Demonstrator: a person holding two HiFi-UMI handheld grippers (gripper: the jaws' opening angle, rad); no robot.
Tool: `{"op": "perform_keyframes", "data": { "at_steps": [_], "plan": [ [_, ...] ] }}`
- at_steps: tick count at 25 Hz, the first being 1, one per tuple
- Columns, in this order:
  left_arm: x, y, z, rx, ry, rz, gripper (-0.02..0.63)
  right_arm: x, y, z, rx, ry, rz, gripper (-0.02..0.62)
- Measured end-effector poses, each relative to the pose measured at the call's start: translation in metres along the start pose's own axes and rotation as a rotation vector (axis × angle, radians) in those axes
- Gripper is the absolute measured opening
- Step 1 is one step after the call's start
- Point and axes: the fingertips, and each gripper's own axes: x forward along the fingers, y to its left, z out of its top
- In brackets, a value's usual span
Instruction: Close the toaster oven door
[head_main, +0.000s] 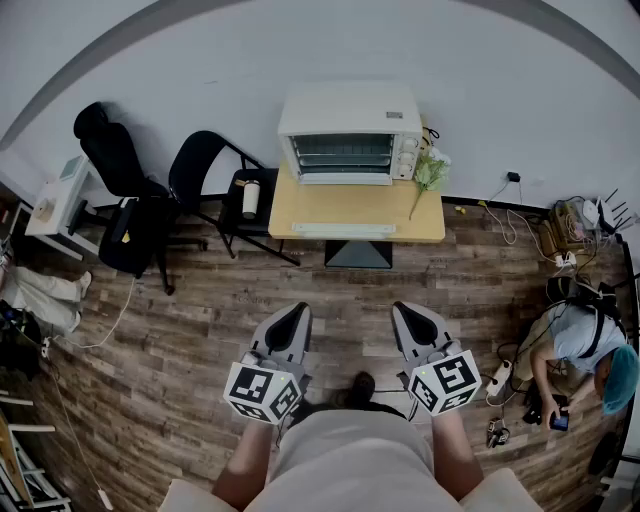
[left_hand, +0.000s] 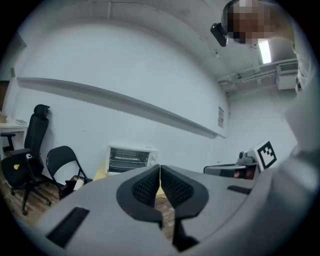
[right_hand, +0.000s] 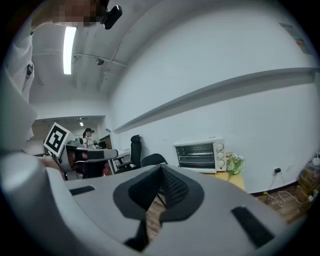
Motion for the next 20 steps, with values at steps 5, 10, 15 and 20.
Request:
{"op": "perform_keyframes", "data": {
  "at_steps": [5, 10, 15, 20],
  "plan": [
    [-0.009, -0.006, -0.002, 0.024, 0.023, -0.013, 0.012, -0.004, 0.025, -0.001, 0.003, 0.000, 0.015, -0.002],
    [-0.008, -0.009, -0.005, 0.041, 0.041, -0.017, 0.012, -0.007, 0.030, 0.003, -0.015, -0.002, 0.003, -0.002],
    [-0.008, -0.015, -0.008, 0.056, 0.054, -0.016, 0.012, -0.008, 0.032, 0.003, -0.022, -0.007, 0.017, -0.002],
    [-0.005, -0.019, -0.011, 0.061, 0.062, 0.002, 0.012, -0.007, 0.027, 0.001, -0.012, -0.022, 0.022, -0.002]
  ]
}}
